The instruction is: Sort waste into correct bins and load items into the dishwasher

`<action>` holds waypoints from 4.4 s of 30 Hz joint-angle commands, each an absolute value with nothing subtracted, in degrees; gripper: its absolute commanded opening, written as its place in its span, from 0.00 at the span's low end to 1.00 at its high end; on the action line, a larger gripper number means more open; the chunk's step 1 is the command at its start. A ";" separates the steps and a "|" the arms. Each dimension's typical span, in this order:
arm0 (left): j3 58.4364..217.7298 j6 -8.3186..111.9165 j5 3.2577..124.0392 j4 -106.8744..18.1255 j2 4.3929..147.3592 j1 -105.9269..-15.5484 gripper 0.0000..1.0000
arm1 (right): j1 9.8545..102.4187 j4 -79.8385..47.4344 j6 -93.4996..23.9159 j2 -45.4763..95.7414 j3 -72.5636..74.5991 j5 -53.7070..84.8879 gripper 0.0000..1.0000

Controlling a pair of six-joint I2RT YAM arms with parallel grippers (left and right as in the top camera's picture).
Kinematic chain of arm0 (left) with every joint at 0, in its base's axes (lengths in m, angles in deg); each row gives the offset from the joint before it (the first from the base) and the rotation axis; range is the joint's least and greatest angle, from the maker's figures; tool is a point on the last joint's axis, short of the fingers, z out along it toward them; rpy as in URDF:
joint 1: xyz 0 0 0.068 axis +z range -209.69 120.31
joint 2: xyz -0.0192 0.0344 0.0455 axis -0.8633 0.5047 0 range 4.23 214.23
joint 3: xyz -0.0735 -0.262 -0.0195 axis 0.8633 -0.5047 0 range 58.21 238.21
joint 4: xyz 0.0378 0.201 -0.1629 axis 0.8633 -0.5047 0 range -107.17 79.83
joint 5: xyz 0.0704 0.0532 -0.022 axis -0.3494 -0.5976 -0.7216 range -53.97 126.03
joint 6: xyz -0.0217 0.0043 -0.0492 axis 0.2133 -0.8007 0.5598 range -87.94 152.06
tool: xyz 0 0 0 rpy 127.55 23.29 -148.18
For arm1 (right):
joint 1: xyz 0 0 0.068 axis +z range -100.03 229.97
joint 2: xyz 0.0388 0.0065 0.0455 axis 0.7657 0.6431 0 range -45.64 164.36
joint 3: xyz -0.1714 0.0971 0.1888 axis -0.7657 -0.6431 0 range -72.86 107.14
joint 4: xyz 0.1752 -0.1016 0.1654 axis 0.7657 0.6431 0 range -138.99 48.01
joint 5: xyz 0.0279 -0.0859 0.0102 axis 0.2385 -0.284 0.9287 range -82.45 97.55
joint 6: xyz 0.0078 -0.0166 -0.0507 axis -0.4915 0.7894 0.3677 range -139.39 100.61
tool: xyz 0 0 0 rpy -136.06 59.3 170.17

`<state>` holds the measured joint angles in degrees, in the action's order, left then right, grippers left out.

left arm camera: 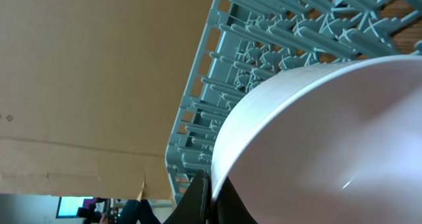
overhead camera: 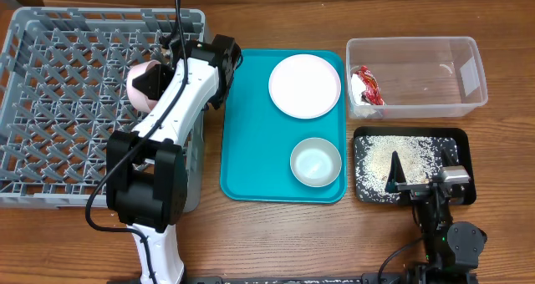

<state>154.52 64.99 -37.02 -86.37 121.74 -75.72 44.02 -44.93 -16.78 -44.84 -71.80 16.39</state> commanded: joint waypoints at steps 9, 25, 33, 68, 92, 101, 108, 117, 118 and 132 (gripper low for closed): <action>152.31 66.76 -36.41 -84.71 122.09 -77.10 0.04 | 43.86 -45.28 -16.76 -45.48 -72.41 16.65 1.00; 152.33 64.84 -44.83 -86.63 122.09 -77.84 0.04 | 43.86 -45.28 -16.76 -45.48 -72.41 16.63 1.00; 152.14 65.51 -39.52 -86.55 122.09 -77.60 0.04 | 43.86 -45.28 -16.76 -45.48 -72.41 16.65 1.00; 148.03 63.26 -49.16 -84.91 122.09 -78.06 0.04 | 43.86 -45.28 -16.76 -45.48 -72.41 16.65 1.00; 147.92 61.19 -47.14 -84.49 122.09 -78.98 0.04 | 43.86 -45.28 -16.76 -45.48 -72.41 16.65 1.00; 147.92 61.19 -43.54 -84.82 122.09 -78.12 0.04 | 43.86 -45.28 -16.76 -45.48 -72.41 16.65 1.00; 147.92 61.25 -43.36 -89.26 122.09 -76.46 0.04 | 43.86 -45.28 -16.76 -45.48 -72.41 16.65 1.00; 147.94 61.21 -40.37 -89.85 122.09 -76.64 0.04 | 43.86 -45.28 -16.76 -45.48 -72.41 16.65 1.00; 147.92 61.21 -40.33 -89.83 122.09 -76.64 0.04 | 43.86 -45.28 -16.76 -45.48 -72.41 16.65 1.00; 147.94 56.40 -39.52 -80.06 122.09 -77.73 0.15 | 43.86 -45.28 -16.76 -45.48 -72.41 16.65 1.00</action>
